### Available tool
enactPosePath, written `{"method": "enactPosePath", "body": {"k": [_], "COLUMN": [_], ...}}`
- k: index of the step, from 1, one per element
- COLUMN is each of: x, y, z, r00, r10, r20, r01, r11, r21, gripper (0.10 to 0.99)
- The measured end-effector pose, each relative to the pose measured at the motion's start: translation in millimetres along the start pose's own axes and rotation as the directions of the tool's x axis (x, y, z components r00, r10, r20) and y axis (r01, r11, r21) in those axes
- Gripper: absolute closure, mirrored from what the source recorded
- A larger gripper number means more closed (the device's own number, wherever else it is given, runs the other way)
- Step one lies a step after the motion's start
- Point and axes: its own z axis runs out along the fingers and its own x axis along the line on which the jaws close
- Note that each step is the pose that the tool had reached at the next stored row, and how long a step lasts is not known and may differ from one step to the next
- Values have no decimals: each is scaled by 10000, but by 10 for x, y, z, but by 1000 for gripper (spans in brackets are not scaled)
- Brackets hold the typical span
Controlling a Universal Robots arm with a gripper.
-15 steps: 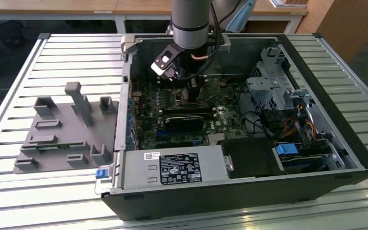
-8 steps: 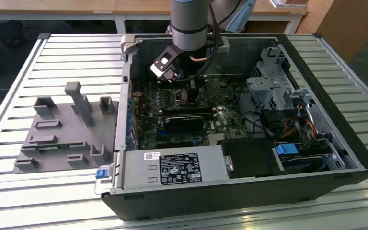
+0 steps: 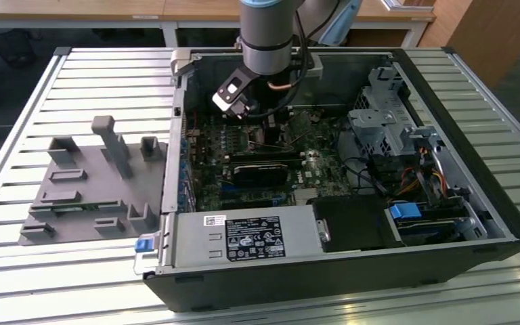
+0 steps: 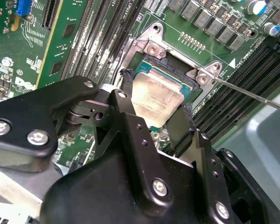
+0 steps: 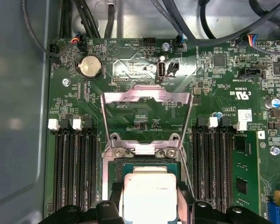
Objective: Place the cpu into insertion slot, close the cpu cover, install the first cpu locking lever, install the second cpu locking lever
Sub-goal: 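Place the cpu into insertion slot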
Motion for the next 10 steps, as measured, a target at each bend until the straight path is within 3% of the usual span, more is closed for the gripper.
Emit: {"method": "enactPosePath", "body": {"k": [10], "x": [18], "y": [-7], "z": [36], "r00": [10000], "r10": [1], "r20": [2], "r01": [-1], "r11": [10000], "r21": [0], "gripper": [549]}}
